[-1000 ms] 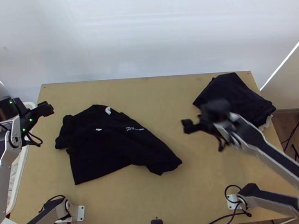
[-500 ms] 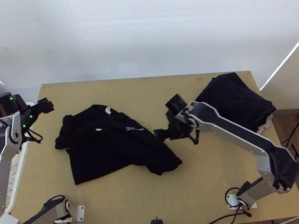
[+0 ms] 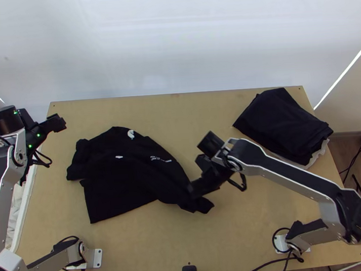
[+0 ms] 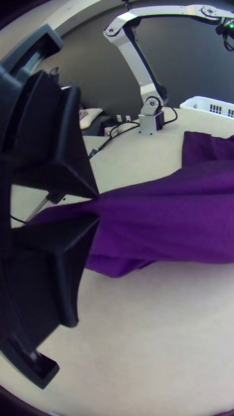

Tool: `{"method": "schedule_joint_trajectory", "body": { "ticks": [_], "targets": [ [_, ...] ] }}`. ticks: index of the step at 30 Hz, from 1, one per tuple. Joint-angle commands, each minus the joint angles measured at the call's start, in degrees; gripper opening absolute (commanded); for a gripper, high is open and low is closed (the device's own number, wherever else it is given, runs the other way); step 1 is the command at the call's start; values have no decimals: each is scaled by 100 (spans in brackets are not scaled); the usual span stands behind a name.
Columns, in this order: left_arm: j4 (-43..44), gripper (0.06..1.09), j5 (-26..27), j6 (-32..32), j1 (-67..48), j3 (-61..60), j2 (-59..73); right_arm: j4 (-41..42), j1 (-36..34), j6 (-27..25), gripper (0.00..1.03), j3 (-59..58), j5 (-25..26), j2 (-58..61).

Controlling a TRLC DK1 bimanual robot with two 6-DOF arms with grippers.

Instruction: Fold the t-shirt

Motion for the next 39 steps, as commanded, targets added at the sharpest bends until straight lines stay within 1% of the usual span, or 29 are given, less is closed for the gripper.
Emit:
{"method": "schedule_joint_trajectory", "body": {
  "ticks": [1, 5, 7, 8, 10, 11, 12, 13, 14, 16, 17, 20, 21, 22, 25, 26, 28, 30, 31, 32, 35, 39],
  "targets": [
    [-6, 104, 2, 28, -5, 158, 128, -17, 49, -314, 3, -1059, -38, -966],
    [-6, 104, 2, 36, -13, 228, 216, -25, 110, -807, 3, -1701, -47, -2109],
    [-6, 104, 2, 54, -13, 263, 260, -96, 172, -1097, 3, -1885, -223, -2724],
    [3, 104, 11, 54, -13, 281, 295, -236, 189, -1325, 3, -1912, -284, -2996],
    [12, 104, 11, 54, -40, 316, 357, -658, 225, -1905, 3, -1947, -566, -3471],
    [30, 104, 11, 54, -57, 325, 366, -790, 269, -2099, 3, -1964, -636, -3638],
    [56, 104, 11, 54, -75, 334, 375, -790, 277, -2142, 3, -1982, -636, -3752],
    [65, 104, 11, 54, -101, 343, 392, -570, 260, -2116, 6, -2035, -627, -3770],
    [65, 104, 2, 54, -119, 360, 401, -333, 251, -1958, 28, -2061, -627, -3708],
    [65, 104, 2, 54, -163, 378, 418, 142, 225, -1562, 87, -2070, -469, -3462],
    [65, 104, 2, 54, -172, 395, 436, 361, 189, -1422, 100, -2026, -363, -3304],
    [65, 104, 2, 54, -198, 457, 445, 880, -232, -1360, 99, -1701, -47, -2829],
    [47, 104, 2, 63, -207, 483, 454, 1135, -356, -1290, 99, -1543, 164, -2680],
    [38, 104, 2, 63, -207, 510, 454, 1267, -461, -1184, 99, -1367, 261, -2548],
    [3, 104, 2, 89, -207, 562, 462, 1425, -821, -982, 92, -690, 261, -1863],
    [3, 104, 2, 89, -207, 571, 462, 1363, -900, -921, 87, -391, 261, -1555],
    [-32, 104, 2, 89, -224, 580, 471, 1196, -1006, -578, 78, 268, 261, -834],
    [-93, 104, 2, 80, -268, 580, 498, 871, -1032, -59, 64, 1121, 261, 53],
    [-137, 104, 2, 72, -295, 580, 506, 836, -1050, 213, 60, 1525, 261, 493],
    [-164, 104, 2, 80, -330, 580, 506, 836, -1059, 468, 59, 1859, 261, 879],
    [-173, 104, 2, 72, -374, 571, 506, 836, -997, 1004, 60, 2790, 261, 1829],
    [-181, 104, 2, 72, -418, 562, 515, 818, -874, 1373, 60, 4144, 252, 2954]
  ]
}}
